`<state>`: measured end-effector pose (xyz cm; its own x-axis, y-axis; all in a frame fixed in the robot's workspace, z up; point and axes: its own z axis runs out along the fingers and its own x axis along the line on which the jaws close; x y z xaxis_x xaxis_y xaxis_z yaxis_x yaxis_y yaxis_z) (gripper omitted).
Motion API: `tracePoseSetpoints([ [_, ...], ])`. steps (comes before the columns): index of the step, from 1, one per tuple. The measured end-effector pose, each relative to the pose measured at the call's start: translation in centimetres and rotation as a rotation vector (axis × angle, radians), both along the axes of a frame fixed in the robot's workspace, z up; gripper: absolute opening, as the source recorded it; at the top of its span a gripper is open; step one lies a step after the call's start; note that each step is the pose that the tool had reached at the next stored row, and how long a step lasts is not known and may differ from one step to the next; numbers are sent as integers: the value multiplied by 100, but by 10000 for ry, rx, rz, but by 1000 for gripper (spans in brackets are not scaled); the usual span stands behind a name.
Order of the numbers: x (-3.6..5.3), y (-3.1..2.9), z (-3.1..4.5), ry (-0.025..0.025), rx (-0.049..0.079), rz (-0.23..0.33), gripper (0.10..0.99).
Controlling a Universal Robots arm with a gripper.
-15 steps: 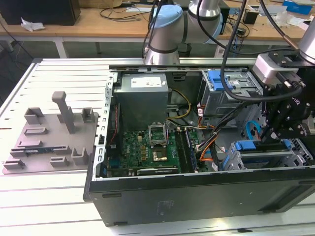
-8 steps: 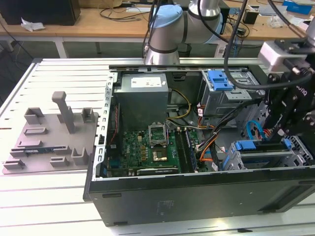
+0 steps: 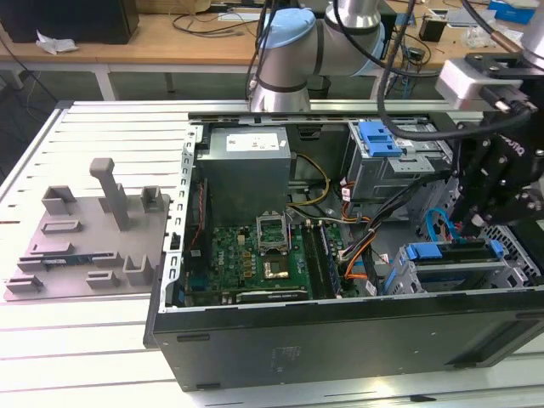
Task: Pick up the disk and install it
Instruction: 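Insert the second disk wire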
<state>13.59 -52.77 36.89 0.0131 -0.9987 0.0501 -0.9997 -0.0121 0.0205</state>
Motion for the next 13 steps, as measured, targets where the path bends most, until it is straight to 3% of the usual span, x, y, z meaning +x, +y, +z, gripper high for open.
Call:
tracePoseSetpoints([
  [4,-93,47,0,0,-173,3,106],
  [13,-92,47,0,-1,-172,8,106],
])
